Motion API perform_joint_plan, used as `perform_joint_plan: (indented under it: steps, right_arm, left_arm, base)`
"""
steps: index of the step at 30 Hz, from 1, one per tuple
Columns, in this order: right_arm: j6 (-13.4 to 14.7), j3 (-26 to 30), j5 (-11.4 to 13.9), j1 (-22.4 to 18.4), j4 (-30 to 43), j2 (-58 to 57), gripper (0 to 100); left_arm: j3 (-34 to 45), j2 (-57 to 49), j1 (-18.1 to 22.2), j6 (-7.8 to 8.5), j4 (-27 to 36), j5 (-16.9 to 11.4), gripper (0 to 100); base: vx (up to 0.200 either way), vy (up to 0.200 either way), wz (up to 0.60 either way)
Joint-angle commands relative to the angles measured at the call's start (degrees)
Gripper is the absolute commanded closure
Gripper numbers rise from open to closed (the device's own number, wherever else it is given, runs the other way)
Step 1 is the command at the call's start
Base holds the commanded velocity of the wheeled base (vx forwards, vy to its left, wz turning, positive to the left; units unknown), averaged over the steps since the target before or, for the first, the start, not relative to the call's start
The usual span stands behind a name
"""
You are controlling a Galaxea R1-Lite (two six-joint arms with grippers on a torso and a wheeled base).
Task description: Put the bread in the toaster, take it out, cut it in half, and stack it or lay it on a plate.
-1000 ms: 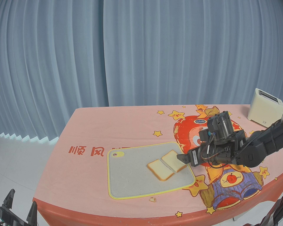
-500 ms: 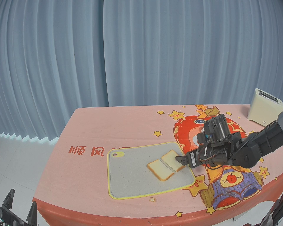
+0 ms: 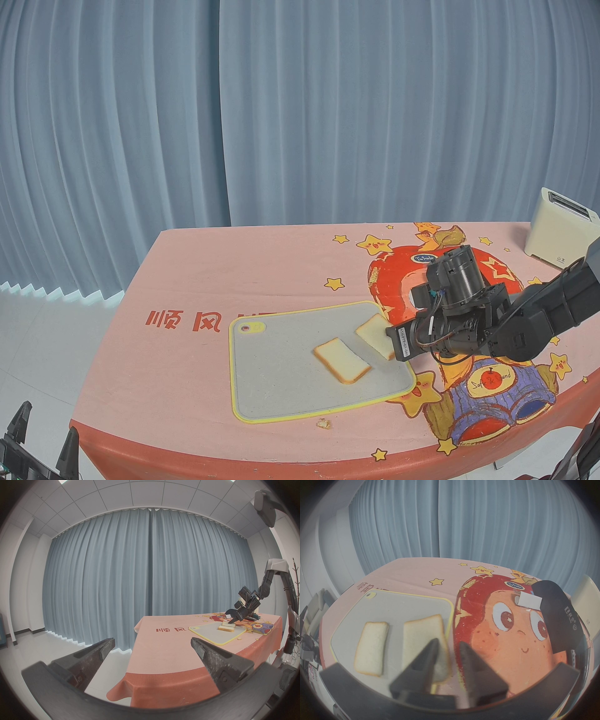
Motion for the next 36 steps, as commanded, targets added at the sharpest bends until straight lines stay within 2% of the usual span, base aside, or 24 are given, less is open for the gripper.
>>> perform_joint_plan:
  steps: [1, 36]
  right_arm:
    - [0.13, 0.02, -0.17, 0.17, 0.29, -0.17, 100]
    - [0.83, 0.46, -0.08, 1.75, -0.68, -4.83, 100]
  left_arm:
    - [1.01, -0.57, -0.02, 0.00, -0.01, -0.04, 0]
    - [1.01, -0.57, -0.02, 0.00, -0.01, -0.04, 0]
  base:
    - [0.000, 0.000, 0.00]
    - [0.000, 0.000, 0.00]
